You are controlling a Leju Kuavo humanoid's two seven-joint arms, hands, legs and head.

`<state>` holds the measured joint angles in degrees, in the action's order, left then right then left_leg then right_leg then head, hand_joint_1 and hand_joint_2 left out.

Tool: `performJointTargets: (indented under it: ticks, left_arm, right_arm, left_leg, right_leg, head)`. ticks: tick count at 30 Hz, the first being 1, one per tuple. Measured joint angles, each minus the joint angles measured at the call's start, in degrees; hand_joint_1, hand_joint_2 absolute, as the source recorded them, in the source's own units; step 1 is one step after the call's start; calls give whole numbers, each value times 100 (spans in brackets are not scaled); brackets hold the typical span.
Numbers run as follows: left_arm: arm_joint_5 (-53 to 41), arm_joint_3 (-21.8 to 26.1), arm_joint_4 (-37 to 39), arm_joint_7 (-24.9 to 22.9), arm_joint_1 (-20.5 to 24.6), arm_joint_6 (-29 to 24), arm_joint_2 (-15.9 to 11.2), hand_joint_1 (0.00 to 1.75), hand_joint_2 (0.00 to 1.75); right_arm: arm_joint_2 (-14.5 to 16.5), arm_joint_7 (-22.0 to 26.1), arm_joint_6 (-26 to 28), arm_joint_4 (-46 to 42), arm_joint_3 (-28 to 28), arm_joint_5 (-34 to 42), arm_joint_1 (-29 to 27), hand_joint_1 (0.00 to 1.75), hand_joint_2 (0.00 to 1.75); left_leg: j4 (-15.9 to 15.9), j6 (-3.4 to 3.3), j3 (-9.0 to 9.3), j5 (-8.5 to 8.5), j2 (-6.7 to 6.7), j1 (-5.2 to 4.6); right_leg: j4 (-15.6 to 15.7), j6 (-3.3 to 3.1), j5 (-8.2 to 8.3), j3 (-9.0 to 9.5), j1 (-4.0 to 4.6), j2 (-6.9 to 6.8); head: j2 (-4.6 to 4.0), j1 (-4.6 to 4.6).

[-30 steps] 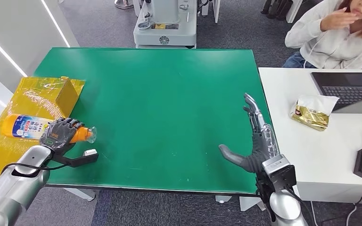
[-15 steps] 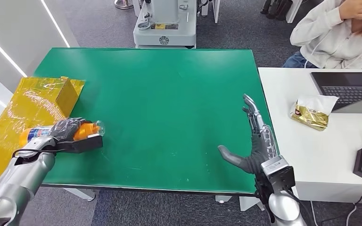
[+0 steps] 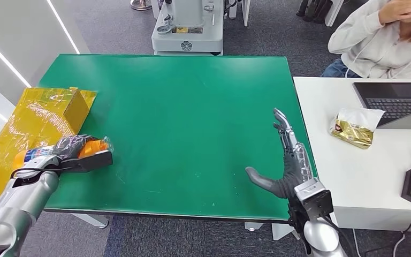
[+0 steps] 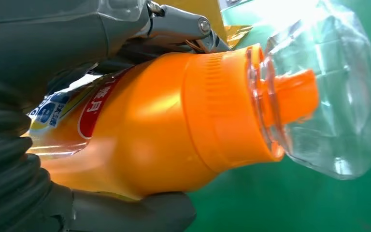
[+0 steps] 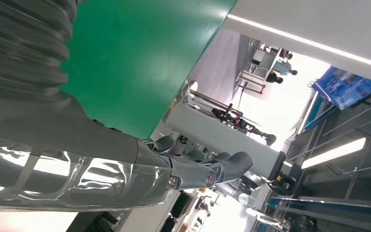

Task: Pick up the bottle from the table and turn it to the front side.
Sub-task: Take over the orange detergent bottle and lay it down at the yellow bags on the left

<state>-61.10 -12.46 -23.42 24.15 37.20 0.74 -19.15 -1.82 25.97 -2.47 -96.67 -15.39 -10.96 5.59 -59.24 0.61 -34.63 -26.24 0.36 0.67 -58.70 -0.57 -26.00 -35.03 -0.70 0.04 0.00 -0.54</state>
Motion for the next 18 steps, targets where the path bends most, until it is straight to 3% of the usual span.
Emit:
performJointTargets:
  ticks: [18]
  left_arm:
    - [-264,-174,78,-76,-3,-350,82,0,175]
  right_arm:
    - [-8,-15,7,11,-34,-19,-1,0,175]
  left_leg:
    - [0,0,0,0,0,0]
  right_leg:
    - [0,0,0,0,0,0]
  head:
    - [0,-1]
